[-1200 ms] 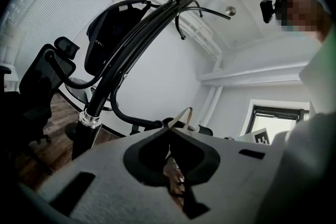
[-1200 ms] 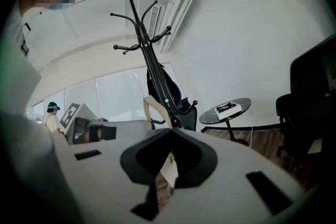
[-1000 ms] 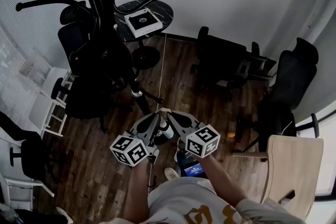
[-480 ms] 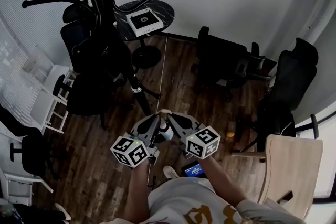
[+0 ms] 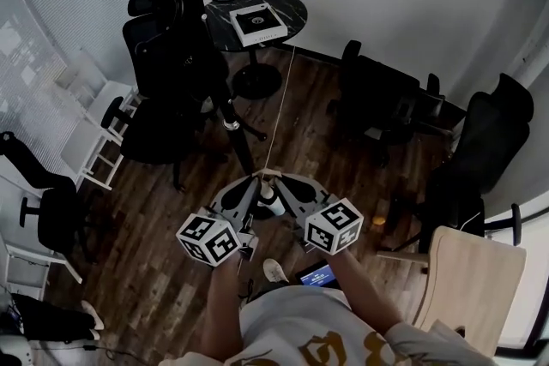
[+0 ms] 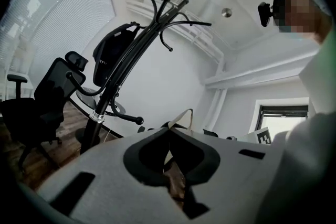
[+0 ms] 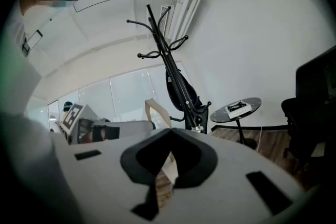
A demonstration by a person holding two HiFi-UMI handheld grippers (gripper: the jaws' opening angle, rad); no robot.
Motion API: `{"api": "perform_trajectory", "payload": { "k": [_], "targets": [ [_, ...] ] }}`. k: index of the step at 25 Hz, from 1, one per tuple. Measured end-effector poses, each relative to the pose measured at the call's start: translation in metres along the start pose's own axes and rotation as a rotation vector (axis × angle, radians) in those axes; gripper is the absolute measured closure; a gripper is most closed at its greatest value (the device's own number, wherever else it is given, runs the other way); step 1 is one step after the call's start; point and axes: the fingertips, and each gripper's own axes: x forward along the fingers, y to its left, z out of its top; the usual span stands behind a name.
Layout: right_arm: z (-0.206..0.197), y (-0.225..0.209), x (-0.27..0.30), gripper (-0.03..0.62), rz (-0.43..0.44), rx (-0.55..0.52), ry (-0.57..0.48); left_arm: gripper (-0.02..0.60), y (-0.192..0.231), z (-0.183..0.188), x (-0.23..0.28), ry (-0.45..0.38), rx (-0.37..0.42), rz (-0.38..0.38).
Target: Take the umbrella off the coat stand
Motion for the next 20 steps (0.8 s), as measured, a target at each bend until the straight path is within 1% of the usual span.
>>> {"api": "perform_trajectory", "payload": {
  "k": [6,11,20],
  "targets": [
    [-0.004,0.018,-0.02,0.58,0.022,-0.061,0.032,0.558,-0.019,-0.007,-0.015,-0.015,-0.01,0.024],
    [-0.006,0.031,-0.039,0.58,0.031,-0.058,0.016,0.558,-0.038,-0.011,-0.03,-0.026,0.001,0.024],
    [-0.025,0.065,-0.073,0.58,0.039,-0.079,0.02,0.558,-0.071,-0.035,-0.068,-0.024,0.013,0.026]
  ]
}}
